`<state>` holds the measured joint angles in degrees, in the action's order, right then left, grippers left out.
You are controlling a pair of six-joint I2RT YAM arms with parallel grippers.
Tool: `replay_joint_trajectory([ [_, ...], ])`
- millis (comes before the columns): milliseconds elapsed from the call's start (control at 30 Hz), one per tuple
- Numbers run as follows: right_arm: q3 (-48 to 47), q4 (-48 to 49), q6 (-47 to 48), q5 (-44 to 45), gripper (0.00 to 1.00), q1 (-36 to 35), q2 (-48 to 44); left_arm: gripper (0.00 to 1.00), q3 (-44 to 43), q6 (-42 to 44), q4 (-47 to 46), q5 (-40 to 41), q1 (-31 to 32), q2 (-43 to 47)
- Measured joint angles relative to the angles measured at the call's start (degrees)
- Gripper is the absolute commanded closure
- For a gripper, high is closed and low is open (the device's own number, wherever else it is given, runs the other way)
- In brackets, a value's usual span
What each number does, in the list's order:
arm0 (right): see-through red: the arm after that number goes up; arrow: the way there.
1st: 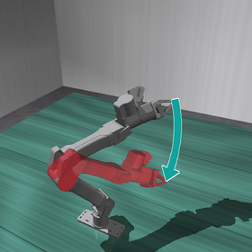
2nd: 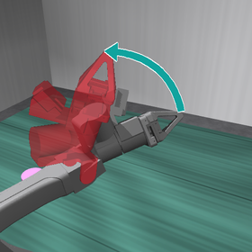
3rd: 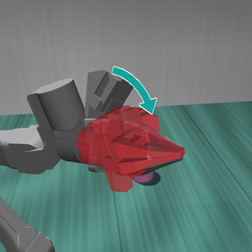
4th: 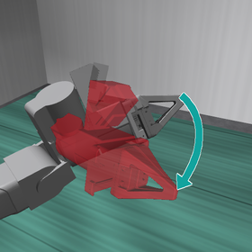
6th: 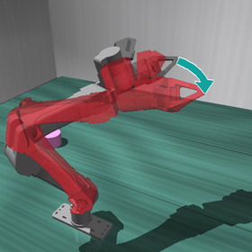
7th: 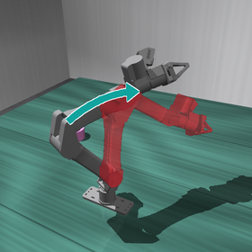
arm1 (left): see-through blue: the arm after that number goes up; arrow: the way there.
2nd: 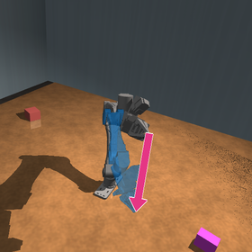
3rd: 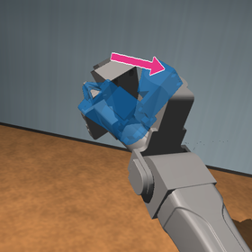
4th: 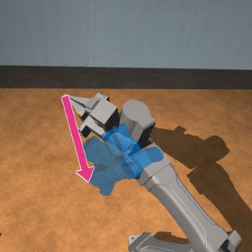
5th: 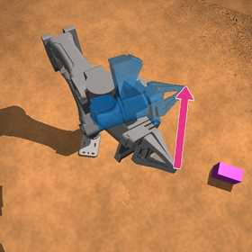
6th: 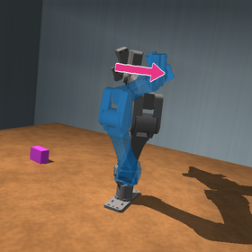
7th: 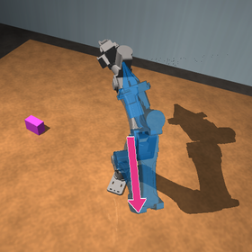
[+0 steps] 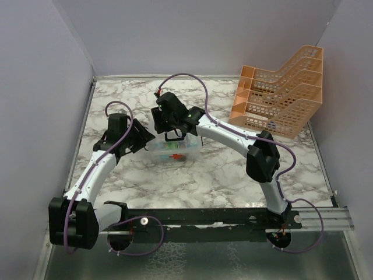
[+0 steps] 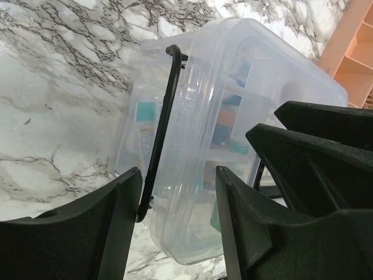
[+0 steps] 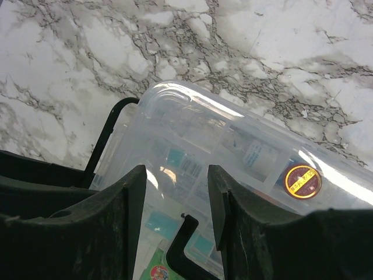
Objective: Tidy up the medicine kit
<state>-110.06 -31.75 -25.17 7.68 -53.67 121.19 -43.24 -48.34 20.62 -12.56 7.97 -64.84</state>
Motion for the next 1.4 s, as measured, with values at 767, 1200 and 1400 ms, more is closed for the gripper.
replay_joint_trajectory([
  [767,-0.7,0.2,2.4,-1.1,0.49,0.0,0.6,0.57,-1.7,5.6,2.4,1.0,0.7,-1.0],
  [1200,-1.1,0.4,4.9,-1.4,0.41,-0.2,1.0,0.69,-3.5,9.9,3.8,2.8,1.4,-2.0],
  [1400,-1.6,0.3,5.6,-1.4,0.42,-0.4,1.4,0.73,-3.9,10.8,4.2,2.8,1.1,-1.7],
])
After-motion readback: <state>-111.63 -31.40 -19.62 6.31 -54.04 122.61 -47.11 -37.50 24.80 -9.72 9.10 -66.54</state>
